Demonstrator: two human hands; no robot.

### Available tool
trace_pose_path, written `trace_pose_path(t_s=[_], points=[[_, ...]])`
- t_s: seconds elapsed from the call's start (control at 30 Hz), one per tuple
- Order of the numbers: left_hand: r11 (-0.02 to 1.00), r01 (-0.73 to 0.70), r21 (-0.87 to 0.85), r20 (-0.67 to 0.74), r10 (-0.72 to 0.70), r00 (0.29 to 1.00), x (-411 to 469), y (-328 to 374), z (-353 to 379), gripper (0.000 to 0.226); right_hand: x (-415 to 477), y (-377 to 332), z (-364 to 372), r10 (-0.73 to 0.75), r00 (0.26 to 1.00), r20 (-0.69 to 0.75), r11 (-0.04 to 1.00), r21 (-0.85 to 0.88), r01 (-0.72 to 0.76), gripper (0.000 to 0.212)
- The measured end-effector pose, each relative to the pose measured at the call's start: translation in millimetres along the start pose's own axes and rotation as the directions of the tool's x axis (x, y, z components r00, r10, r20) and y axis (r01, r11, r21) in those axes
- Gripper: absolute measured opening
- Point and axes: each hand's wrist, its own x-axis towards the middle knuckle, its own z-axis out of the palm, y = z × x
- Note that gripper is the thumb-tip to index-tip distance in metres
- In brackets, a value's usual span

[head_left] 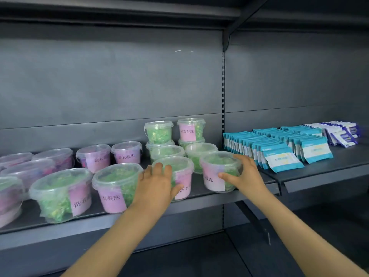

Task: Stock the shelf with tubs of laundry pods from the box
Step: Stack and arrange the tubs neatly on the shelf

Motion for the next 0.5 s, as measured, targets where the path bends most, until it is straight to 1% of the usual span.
trace_pose_path(t_s=[0.1,0.13,0.17,0.2,0.23,0.3,0.33,0.47,0.5], points=[[0.991,0.089,-0.105,-0.012,-0.090,0.996,-6,15,9,0.066,1,5,4,0.055,0.998,0.027,0.994,0.094,-0.058,0.090],[0.978,0.110,-0.176,-0.045,-0.120,0.992,-7,19,13,0.067,2,5,4,0.069,0.997,0.029,0.992,0.101,-0.071,0.093],[0.951,0.156,-0.267,-0.015,-0.167,0.986,-7,23,16,0.067,3,5,4,0.078,0.996,0.035,0.991,0.103,-0.082,0.094],[0.906,0.205,-0.370,0.009,-0.217,0.976,-8,26,19,0.065,5,5,3,0.079,0.996,0.046,0.990,0.110,-0.084,0.092],[0.849,0.251,-0.464,0.034,-0.266,0.963,-8,26,24,0.061,6,4,2,0.068,0.996,0.058,0.989,0.126,-0.075,0.086],[0.747,0.298,-0.594,0.034,-0.346,0.938,-8,27,31,0.059,7,5,2,0.041,0.996,0.082,0.987,0.150,-0.053,0.070],[0.720,0.297,-0.627,0.033,-0.357,0.933,-9,26,33,0.059,7,5,2,0.047,0.995,0.091,0.986,0.156,-0.061,0.068],[0.653,0.306,-0.693,0.075,-0.357,0.931,-7,24,29,0.058,8,6,3,0.104,0.993,0.055,0.984,0.139,-0.111,0.092],[0.648,0.297,-0.702,0.070,-0.352,0.933,-7,23,27,0.057,7,6,3,0.109,0.993,0.047,0.984,0.134,-0.114,0.094]])
